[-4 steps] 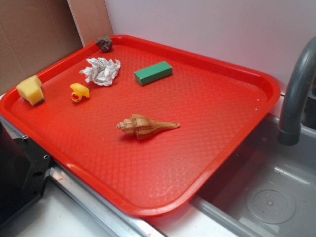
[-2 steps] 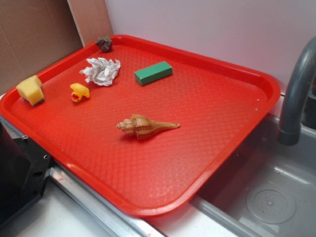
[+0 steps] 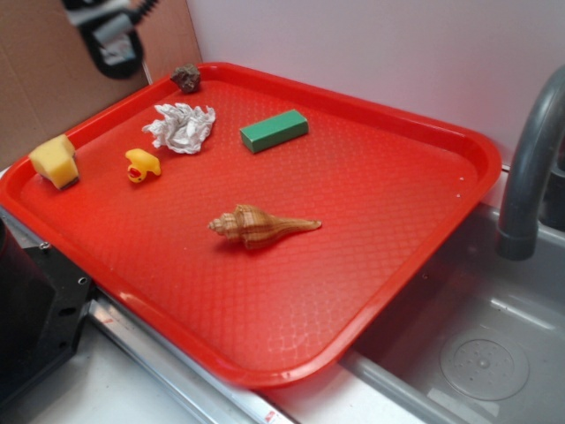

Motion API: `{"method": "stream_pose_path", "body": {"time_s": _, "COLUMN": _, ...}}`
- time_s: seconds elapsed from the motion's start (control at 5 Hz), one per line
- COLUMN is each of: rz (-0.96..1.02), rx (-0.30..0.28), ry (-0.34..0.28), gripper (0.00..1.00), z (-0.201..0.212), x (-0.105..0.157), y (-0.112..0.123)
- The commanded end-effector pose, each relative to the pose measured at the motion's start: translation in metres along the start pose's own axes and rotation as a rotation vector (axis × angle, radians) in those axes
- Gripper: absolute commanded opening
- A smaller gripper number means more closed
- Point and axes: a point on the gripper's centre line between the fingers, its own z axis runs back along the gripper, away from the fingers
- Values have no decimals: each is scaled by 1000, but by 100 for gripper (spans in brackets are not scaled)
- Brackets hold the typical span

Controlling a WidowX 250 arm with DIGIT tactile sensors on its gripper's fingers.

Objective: Grab the shell.

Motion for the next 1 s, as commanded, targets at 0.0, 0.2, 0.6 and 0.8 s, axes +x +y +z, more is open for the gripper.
{"method": "stream_pose_path", "body": {"time_s": 0.0, "rz": -177, "rx": 1, "ry": -52, "gripper": 100, "z": -67, "x": 21, "y": -23}}
{"method": "stream_pose_path", "body": {"time_s": 0.2, "rz": -197, "rx": 7, "ry": -22, "gripper": 100, "z": -113, "x": 33, "y": -21}}
{"method": "stream_pose_path", "body": {"time_s": 0.6, "rz": -285, "rx": 43, "ry": 97, "gripper": 94, "z": -173, "x": 50, "y": -1}}
{"method": "stream_pose_path", "body": {"time_s": 0.8, "rz": -307, "rx": 59, "ry": 128, "gripper": 0, "z": -168, "x": 45, "y": -2}}
